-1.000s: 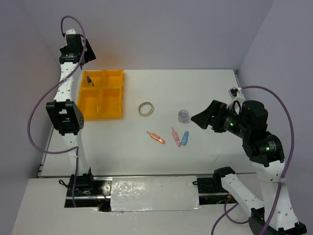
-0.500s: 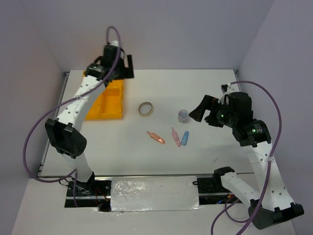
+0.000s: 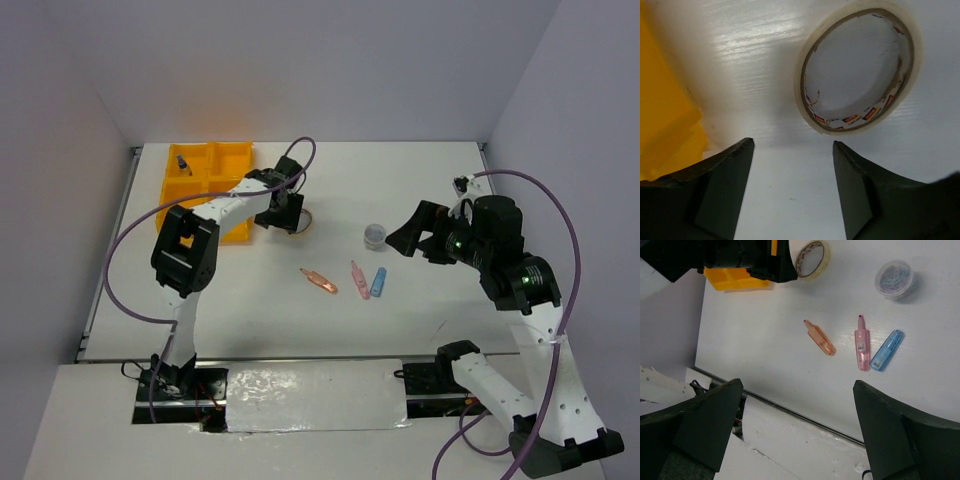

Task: Sort the stationery into containers
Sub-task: Pick up the stationery from the center of the board, then place the stationery in the storage box, then pick up the stationery from the center of the board, then place the stationery in the storage box.

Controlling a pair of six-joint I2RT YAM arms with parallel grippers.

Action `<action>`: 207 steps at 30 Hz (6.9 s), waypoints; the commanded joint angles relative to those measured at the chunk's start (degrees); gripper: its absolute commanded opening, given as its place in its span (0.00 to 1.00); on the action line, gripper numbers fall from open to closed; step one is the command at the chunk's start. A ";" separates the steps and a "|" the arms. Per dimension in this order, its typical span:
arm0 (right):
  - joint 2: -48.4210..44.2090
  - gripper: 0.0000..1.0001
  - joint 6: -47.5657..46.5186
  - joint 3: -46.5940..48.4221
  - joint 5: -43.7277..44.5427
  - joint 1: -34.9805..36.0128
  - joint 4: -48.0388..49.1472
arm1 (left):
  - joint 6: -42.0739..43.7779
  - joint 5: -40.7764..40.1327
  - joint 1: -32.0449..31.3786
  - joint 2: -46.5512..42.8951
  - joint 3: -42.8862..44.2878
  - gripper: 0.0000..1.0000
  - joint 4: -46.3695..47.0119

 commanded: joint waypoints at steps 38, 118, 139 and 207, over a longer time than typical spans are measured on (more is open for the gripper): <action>-3.94 1.00 -0.57 -0.69 -0.42 0.39 0.27 | -15.59 0.95 20.07 9.97 32.53 0.00 -4.54; -16.07 1.00 9.45 -1.49 22.96 0.21 -17.74 | -1.00 5.70 -22.28 22.19 30.78 0.97 7.85; -17.56 1.00 9.63 -0.17 21.64 0.21 -20.20 | 1.02 2.19 -22.20 22.99 32.53 0.76 10.94; -1.74 1.00 1.89 -0.34 7.23 0.21 1.42 | -15.85 -4.23 35.55 -13.31 -12.28 0.44 16.47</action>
